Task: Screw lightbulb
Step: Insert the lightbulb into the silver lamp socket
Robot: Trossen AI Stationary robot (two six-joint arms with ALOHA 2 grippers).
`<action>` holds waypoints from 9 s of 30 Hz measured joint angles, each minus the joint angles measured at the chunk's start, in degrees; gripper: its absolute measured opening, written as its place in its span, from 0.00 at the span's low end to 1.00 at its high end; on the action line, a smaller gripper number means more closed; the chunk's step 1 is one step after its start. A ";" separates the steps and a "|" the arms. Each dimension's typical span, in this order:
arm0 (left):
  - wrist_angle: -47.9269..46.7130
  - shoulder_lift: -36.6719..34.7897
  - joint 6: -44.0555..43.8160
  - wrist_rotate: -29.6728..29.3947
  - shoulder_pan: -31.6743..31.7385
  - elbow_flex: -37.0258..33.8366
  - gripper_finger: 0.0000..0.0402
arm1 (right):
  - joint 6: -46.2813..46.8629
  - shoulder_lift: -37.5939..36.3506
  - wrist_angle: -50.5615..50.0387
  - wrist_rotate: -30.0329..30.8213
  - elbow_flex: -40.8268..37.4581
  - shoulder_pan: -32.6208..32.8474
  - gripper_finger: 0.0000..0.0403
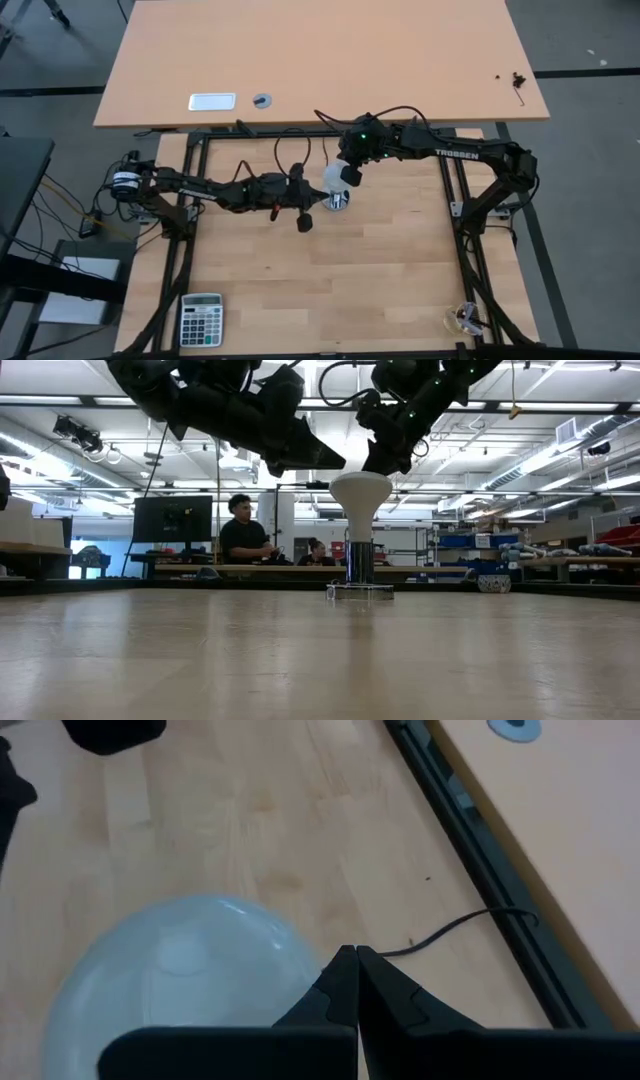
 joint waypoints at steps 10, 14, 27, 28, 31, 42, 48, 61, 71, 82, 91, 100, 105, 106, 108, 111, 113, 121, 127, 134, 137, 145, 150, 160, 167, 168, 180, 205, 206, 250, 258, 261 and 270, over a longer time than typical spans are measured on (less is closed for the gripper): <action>2.22 0.93 -0.31 3.12 1.52 0.19 0.00 | -0.46 0.00 -0.68 -0.59 0.00 -0.85 0.02; 1.98 2.95 -0.41 4.71 1.92 2.33 0.00 | -0.68 0.00 -0.80 -0.76 0.00 -0.82 0.02; -2.72 6.12 1.38 3.47 2.17 6.58 0.00 | -1.07 -0.07 -3.68 -3.38 0.06 -1.14 0.02; -2.84 6.12 1.30 3.28 2.30 6.58 0.00 | -1.07 -0.07 -3.87 -3.65 0.07 -1.14 0.02; -2.99 6.12 0.60 2.68 2.87 6.58 0.00 | -0.91 -0.07 -4.43 -3.86 0.07 -1.02 0.02; -5.06 6.01 -0.14 2.69 3.92 6.58 0.00 | -0.57 -0.28 -7.63 -3.61 0.22 -0.85 0.02; -5.83 6.01 -0.33 2.12 4.09 6.55 0.00 | 0.31 -0.28 -9.12 -3.54 0.22 -0.85 0.02; -6.83 5.99 -0.34 1.30 5.29 6.45 0.00 | 1.09 -1.27 -14.51 -3.37 0.04 -0.44 0.02; -8.68 5.99 -0.32 -0.23 8.25 6.39 0.00 | 1.97 -5.09 -18.43 -4.59 -0.09 0.28 0.02; -11.71 2.58 -0.33 0.85 8.76 5.91 0.00 | 1.99 -6.60 -17.65 -2.28 -0.04 0.26 0.02; -11.62 0.83 -0.26 6.00 6.98 5.82 0.00 | 1.53 -6.60 -9.78 -1.25 -0.03 0.13 0.02; -4.75 1.16 1.63 6.05 4.00 5.82 0.00 | -0.92 -2.11 -6.50 -2.78 0.10 0.11 0.02; -5.48 2.85 1.90 3.99 4.81 5.77 0.00 | -0.92 -1.49 -6.24 -2.78 0.20 0.22 0.02; -5.38 3.32 1.97 3.38 4.94 5.77 0.00 | -0.89 -1.52 -6.35 -2.78 0.20 0.24 0.02; -5.21 3.76 2.02 2.53 5.22 5.80 0.00 | -0.64 -1.60 -6.65 -2.78 0.20 0.24 0.02; -5.63 3.76 2.76 1.53 5.35 5.80 0.00 | -0.46 -1.63 -7.08 -2.60 0.20 0.24 0.02; -5.53 3.76 3.18 0.56 5.46 5.80 0.00 | -0.17 -1.66 -7.45 -2.58 0.20 0.27 0.02; -5.88 3.76 3.14 0.43 6.58 5.80 0.00 | 1.03 -1.73 -8.88 -1.88 0.26 1.14 0.02; -6.08 3.74 3.13 -0.11 7.69 5.80 0.00 | 2.31 -2.81 -10.58 -1.70 0.14 1.69 0.02; -6.13 3.86 3.10 -1.70 10.04 5.80 0.00 | 3.61 -4.95 -12.42 -4.19 -0.06 2.56 0.02; -6.18 3.89 3.10 -1.35 10.96 5.80 0.00 | 3.61 -4.96 -12.59 -4.27 -0.07 3.15 0.02; -6.97 1.42 3.67 -0.55 11.82 5.80 0.00 | 2.50 -5.27 -11.66 -3.29 -0.07 3.59 0.02; -6.83 -2.28 3.75 5.44 11.24 5.80 0.00 | 1.41 -5.27 -9.26 -2.95 -0.07 3.21 0.02; -6.28 -0.20 6.91 9.59 4.45 5.80 0.00 | -1.07 -4.86 -8.35 -2.70 -0.04 1.82 0.02; -5.84 1.97 8.59 4.26 3.28 5.82 0.00 | -1.09 -4.72 -9.06 -2.49 -0.02 1.42 0.02; -6.39 2.05 8.67 3.80 3.28 5.80 0.00 | -1.11 -4.72 -9.24 -2.49 -0.04 1.42 0.02; -4.88 4.76 9.09 0.55 3.54 5.82 0.00 | -0.43 -4.72 -11.18 -3.09 0.04 1.44 0.02; -5.30 4.72 7.34 -0.08 8.15 5.82 0.00 | 2.50 -4.92 -14.79 -3.91 0.19 4.06 0.02; -5.28 4.72 7.34 -0.08 8.56 5.82 0.00 | 2.51 -4.92 -14.78 -4.08 0.20 4.16 0.02; -6.46 2.60 10.71 0.92 3.19 5.93 0.00 | -0.90 -1.63 -6.59 -3.26 0.31 1.76 0.01; -5.83 4.68 11.72 -1.86 3.20 6.69 0.00 | -0.87 -1.55 -6.99 -3.18 0.28 1.75 0.01; -5.88 4.68 11.72 -2.12 3.34 6.69 0.00 | -0.12 -1.55 -7.20 -3.09 0.28 1.77 0.01; -6.15 4.66 11.87 -2.30 4.95 6.69 0.00 | 1.22 -1.53 -8.93 -3.14 0.22 1.86 0.01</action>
